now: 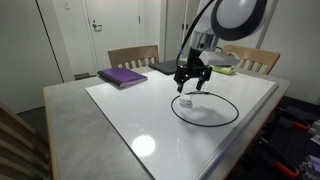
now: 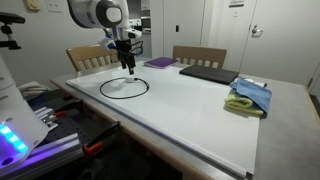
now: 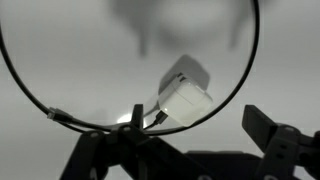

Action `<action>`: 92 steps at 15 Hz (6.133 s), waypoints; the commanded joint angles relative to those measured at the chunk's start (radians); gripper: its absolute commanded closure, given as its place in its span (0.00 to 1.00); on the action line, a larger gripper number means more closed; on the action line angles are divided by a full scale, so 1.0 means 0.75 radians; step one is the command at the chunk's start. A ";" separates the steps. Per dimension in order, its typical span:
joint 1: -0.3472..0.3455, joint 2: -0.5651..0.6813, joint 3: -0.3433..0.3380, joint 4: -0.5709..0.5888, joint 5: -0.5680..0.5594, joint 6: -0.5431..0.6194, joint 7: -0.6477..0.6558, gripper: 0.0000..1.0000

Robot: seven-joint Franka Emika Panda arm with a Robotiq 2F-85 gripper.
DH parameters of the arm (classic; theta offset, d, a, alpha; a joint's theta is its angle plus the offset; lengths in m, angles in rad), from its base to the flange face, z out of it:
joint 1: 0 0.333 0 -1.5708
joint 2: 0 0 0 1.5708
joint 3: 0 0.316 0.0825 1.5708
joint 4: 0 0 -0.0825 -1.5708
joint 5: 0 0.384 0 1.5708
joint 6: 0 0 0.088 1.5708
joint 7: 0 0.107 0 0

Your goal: Unfold the charger

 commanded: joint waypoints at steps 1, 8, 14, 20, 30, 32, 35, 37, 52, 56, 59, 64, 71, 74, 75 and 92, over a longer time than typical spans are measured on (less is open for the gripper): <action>0.075 0.126 -0.085 0.088 -0.002 0.044 0.121 0.00; 0.043 0.241 -0.028 0.217 0.217 0.000 0.142 0.00; 0.027 0.267 0.004 0.254 0.341 -0.073 0.138 0.00; 0.024 0.276 0.011 0.263 0.363 -0.074 0.121 0.00; 0.031 0.262 0.001 0.251 0.329 -0.069 0.085 0.61; 0.025 0.254 0.005 0.250 0.319 -0.079 0.050 0.63; 0.010 0.232 0.011 0.248 0.315 -0.080 -0.012 0.63; 0.056 0.213 -0.069 0.225 0.299 -0.025 0.076 0.63; 0.261 0.243 -0.424 0.230 0.062 0.096 0.364 0.63; 0.399 0.281 -0.662 0.258 0.003 0.060 0.696 0.63; 0.351 0.260 -0.639 0.235 -0.015 0.070 0.745 0.63; 0.343 0.260 -0.633 0.236 -0.027 0.070 0.761 0.38; 0.347 0.279 -0.711 0.246 0.004 0.068 0.976 0.63; 0.358 0.290 -0.802 0.246 -0.002 0.071 1.159 0.63; 0.362 0.290 -0.835 0.245 -0.006 0.065 1.217 0.63; 0.086 0.335 -0.906 0.224 0.190 -0.021 2.037 0.63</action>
